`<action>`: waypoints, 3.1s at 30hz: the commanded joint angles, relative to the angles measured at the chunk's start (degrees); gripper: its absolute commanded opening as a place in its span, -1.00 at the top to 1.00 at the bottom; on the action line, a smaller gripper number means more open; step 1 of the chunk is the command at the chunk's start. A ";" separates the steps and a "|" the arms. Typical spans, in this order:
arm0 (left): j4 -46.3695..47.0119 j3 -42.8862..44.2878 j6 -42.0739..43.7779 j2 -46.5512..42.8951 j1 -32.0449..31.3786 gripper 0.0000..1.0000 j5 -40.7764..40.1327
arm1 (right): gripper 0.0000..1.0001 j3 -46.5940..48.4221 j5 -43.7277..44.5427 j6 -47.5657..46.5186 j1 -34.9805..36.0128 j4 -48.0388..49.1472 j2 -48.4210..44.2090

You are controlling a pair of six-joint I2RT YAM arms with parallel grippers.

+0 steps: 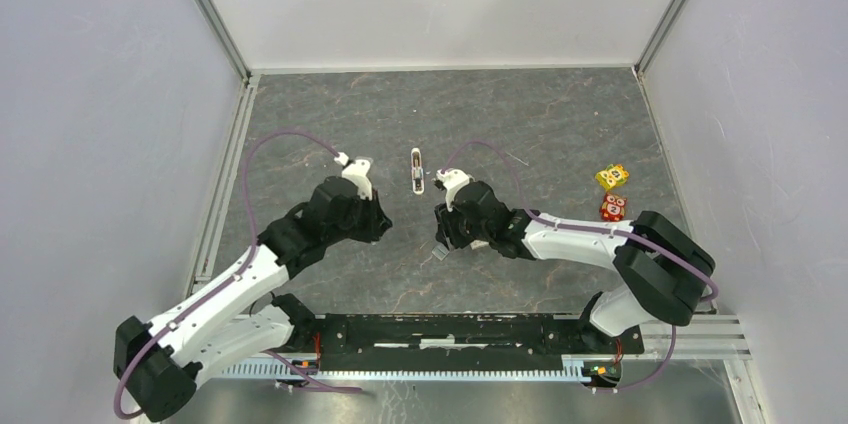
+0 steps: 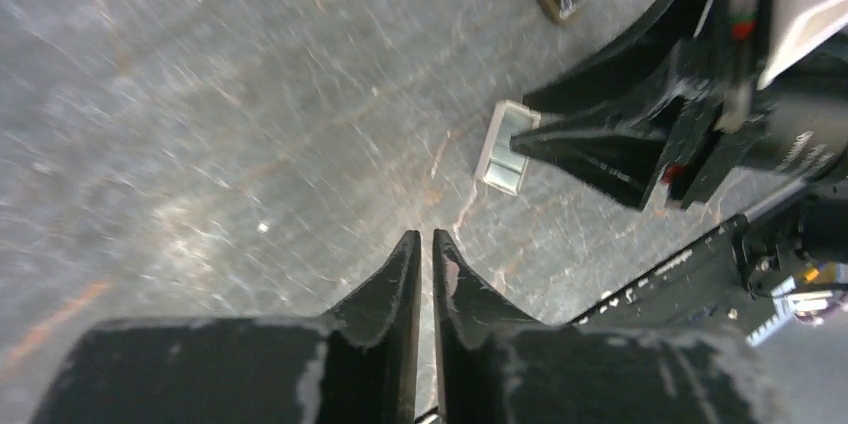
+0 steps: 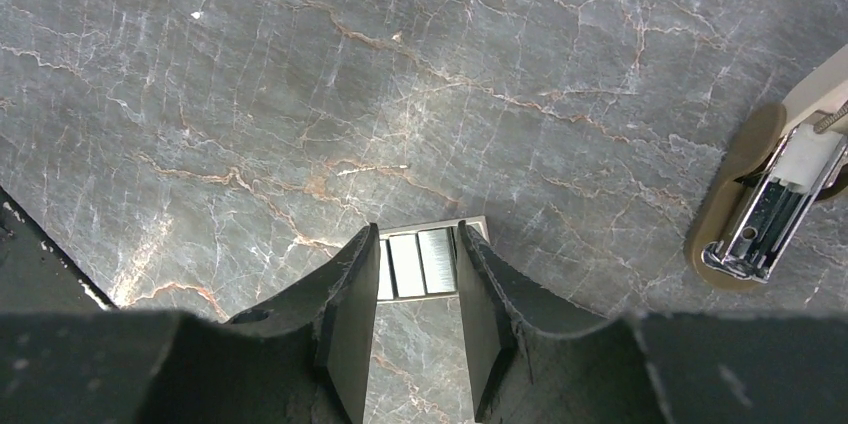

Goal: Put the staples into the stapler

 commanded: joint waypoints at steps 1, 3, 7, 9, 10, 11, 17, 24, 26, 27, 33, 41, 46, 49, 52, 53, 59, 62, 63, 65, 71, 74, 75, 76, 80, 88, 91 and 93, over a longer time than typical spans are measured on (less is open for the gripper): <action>10.01 -7.09 -11.68 1.29 -1.93 0.79 7.73 | 0.20 2.23 -2.53 -1.82 -0.78 -0.06 0.72; 14.23 -9.94 -14.02 2.89 -2.69 0.88 8.94 | 0.20 2.27 -3.29 -1.93 -0.93 -0.21 1.18; 21.73 -14.05 -16.76 7.34 -4.63 0.95 9.82 | 0.20 2.74 -4.24 -2.04 -1.05 -0.24 2.34; 25.00 -15.40 -18.10 9.21 -5.19 0.95 9.91 | 0.19 2.93 -4.51 -2.13 -1.17 -0.52 2.77; 26.42 -16.10 -18.69 10.08 -5.33 0.96 9.90 | 0.19 2.93 -4.60 -2.13 -1.23 -0.46 2.96; 28.73 -16.80 -19.33 10.59 -5.42 0.95 9.96 | 0.19 2.93 -4.72 -2.04 -1.21 -0.52 3.15; 35.84 -19.25 -21.68 14.94 -5.87 0.93 9.11 | 0.19 3.03 -4.75 -1.86 -1.23 -0.52 4.24; 40.39 -19.06 -22.87 20.39 -6.80 0.88 9.65 | 0.19 2.37 -3.61 -1.89 -1.36 -1.00 4.06; 41.07 -18.70 -23.13 21.79 -7.26 0.89 9.77 | 0.18 2.06 -3.65 -1.61 -1.32 -0.96 3.88; 41.09 -18.44 -23.26 22.53 -7.55 0.89 9.80 | 0.18 1.84 -3.67 -1.52 -1.31 -0.96 3.72; 42.07 -17.95 -23.92 25.60 -8.76 0.89 9.49 | 0.17 0.75 -4.00 -0.93 -1.36 -0.31 3.53; 47.85 -18.26 -25.26 30.35 -8.96 0.91 9.29 | 0.16 -0.58 -4.87 -0.20 -1.31 0.96 3.43; 50.49 -17.73 -26.03 33.36 -9.01 0.91 10.03 | 0.16 -1.26 -5.68 0.39 -1.32 1.72 3.02; 51.06 -17.51 -26.09 34.39 -9.12 0.92 9.96 | 0.16 -1.68 -6.21 0.84 -1.25 2.23 2.84; 51.20 -17.38 -25.88 34.93 -9.19 0.92 9.72 | 0.16 -2.29 -7.25 1.55 -1.32 3.22 2.62; 51.20 -17.42 -25.78 35.04 -9.24 0.92 9.53 | 0.16 -2.47 -7.61 1.71 -1.32 3.47 2.56; 51.16 -17.59 -25.42 35.57 -9.21 0.93 9.22 | 0.16 -3.04 -8.47 2.76 -1.34 4.03 1.42; 51.20 -17.77 -25.20 35.50 -9.23 0.93 8.95 | 0.16 -3.42 -8.90 3.07 -1.32 4.28 0.59; 51.20 -17.77 -25.11 35.42 -9.22 0.93 8.95 | 0.16 -3.56 -9.18 3.23 -1.27 4.47 0.23; 51.20 -17.86 -24.98 35.34 -9.21 0.94 8.79 | 0.16 -4.17 -9.36 3.69 -1.31 5.00 -0.58; 51.20 -17.79 -24.73 35.77 -9.21 0.93 8.59 | 0.16 -6.95 -14.80 5.64 -1.56 10.76 -2.46; 51.20 -17.68 -24.63 35.81 -9.21 0.94 8.51 | 0.16 -8.32 -15.81 7.04 -1.75 12.66 -3.61; 51.20 -17.68 -24.63 35.79 -9.21 0.94 8.51 | 0.16 -8.55 -15.68 7.26 -1.71 12.91 -3.97; 51.20 -17.68 -24.63 35.74 -9.19 0.94 8.46 | 0.16 -8.71 -15.59 7.24 -1.72 12.86 -4.43; 51.20 -17.60 -24.54 35.78 -9.21 0.94 8.47 | 0.16 -8.76 -16.06 7.38 -1.76 13.03 -4.85; 51.05 -17.85 -24.60 35.51 -9.20 0.95 8.37 | 0.16 -9.59 -16.30 8.20 -2.06 13.97 -5.64; 49.39 -17.86 -24.54 34.56 -9.22 0.95 7.35 | 0.16 -9.54 -15.42 7.81 -2.45 13.13 -6.08; 47.25 -17.78 -24.49 33.55 -9.21 0.95 6.13 | 0.16 -9.55 -14.91 7.63 -2.68 12.80 -6.63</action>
